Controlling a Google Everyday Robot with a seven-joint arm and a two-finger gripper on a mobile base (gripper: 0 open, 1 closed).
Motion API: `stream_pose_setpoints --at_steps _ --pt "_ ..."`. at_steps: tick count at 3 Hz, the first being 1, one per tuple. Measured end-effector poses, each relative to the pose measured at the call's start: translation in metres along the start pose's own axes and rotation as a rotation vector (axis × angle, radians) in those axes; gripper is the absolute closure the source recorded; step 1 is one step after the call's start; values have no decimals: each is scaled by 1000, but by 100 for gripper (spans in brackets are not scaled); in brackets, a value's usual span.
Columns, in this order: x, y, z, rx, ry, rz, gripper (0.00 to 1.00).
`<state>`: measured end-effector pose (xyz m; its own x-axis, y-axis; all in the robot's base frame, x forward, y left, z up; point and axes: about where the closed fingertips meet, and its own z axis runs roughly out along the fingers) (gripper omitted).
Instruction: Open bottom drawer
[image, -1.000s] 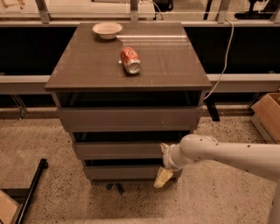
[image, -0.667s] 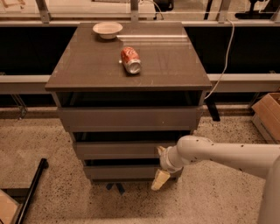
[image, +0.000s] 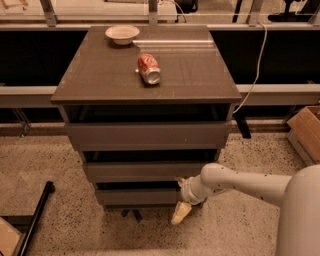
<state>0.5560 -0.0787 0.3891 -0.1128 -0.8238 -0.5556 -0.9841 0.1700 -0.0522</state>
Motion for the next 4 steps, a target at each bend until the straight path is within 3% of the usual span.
stream_pose_setpoints --at_steps 2,4 --pt "55 2 56 -68 -22 64 0" --pt "95 -15 103 -94 -45 138 0"
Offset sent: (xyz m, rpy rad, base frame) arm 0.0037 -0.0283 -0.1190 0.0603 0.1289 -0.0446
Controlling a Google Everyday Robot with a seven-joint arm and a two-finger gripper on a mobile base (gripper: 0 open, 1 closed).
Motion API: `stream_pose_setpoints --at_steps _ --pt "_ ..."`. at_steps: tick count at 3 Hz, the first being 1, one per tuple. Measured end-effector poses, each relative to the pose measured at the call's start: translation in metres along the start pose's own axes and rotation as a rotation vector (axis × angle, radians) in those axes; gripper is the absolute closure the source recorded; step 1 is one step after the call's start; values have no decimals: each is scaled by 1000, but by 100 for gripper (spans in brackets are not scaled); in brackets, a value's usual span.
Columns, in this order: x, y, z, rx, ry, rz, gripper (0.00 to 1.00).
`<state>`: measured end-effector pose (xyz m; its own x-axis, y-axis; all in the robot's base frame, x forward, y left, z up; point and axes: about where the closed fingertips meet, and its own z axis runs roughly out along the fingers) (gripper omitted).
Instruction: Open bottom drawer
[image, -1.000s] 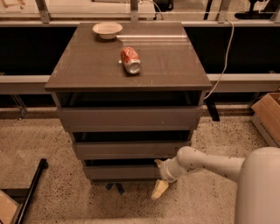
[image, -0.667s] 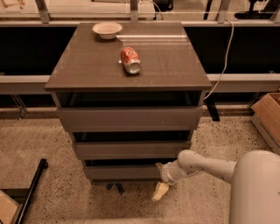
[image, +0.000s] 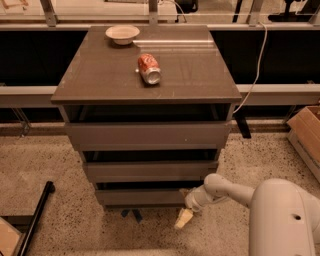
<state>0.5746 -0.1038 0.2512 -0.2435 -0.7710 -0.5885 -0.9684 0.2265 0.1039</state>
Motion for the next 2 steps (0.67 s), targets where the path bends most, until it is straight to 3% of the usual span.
stream_pose_setpoints --at_steps 2 --pt "15 -43 27 13 -37 21 0"
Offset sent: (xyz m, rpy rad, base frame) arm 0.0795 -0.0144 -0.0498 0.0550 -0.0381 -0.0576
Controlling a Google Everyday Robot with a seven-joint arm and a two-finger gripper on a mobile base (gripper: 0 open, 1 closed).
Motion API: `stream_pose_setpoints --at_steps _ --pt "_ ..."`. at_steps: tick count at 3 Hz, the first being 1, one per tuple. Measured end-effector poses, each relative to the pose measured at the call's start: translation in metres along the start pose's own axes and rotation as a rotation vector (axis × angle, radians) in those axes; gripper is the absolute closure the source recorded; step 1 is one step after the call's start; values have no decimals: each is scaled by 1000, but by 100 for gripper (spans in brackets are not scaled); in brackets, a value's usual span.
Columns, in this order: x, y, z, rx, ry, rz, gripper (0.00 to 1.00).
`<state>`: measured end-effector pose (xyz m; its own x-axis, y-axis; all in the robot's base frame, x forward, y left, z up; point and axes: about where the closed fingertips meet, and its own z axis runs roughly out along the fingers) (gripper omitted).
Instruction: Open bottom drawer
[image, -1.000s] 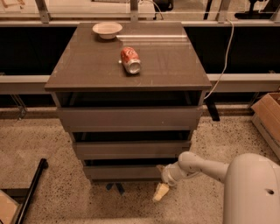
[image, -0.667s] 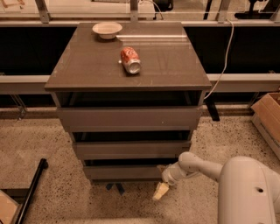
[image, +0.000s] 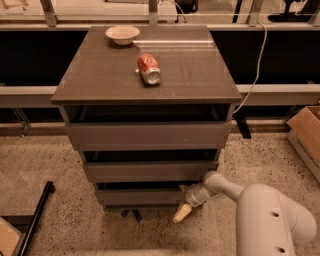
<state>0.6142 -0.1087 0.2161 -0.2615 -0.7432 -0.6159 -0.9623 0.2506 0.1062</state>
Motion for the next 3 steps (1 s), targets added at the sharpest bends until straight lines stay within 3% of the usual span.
stream_pose_setpoints --at_steps 2,3 --pt "6 -25 26 -20 -36 25 0" --pt "0 -15 29 -52 -46 26 17"
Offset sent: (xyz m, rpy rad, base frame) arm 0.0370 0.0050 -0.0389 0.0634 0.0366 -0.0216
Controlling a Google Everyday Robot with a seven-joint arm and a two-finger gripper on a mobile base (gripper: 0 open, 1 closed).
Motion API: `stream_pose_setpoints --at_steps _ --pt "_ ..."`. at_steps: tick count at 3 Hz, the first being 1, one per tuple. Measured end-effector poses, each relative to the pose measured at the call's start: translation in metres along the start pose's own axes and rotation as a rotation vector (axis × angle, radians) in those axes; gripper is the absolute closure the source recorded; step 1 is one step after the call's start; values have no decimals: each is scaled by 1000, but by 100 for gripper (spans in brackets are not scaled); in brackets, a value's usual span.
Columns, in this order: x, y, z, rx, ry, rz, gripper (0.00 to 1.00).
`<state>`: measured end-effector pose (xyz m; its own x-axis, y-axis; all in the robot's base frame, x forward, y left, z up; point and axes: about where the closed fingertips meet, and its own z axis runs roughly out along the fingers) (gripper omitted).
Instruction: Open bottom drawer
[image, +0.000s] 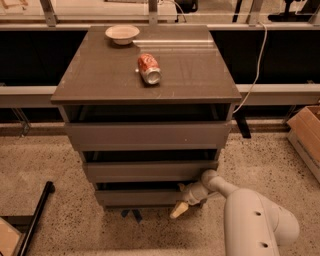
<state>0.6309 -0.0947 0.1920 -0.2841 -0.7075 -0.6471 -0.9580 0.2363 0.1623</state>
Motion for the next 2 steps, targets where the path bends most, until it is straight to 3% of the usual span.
stream_pose_setpoints --at_steps 2 --pt "-25 66 -26 -64 9 2 63"
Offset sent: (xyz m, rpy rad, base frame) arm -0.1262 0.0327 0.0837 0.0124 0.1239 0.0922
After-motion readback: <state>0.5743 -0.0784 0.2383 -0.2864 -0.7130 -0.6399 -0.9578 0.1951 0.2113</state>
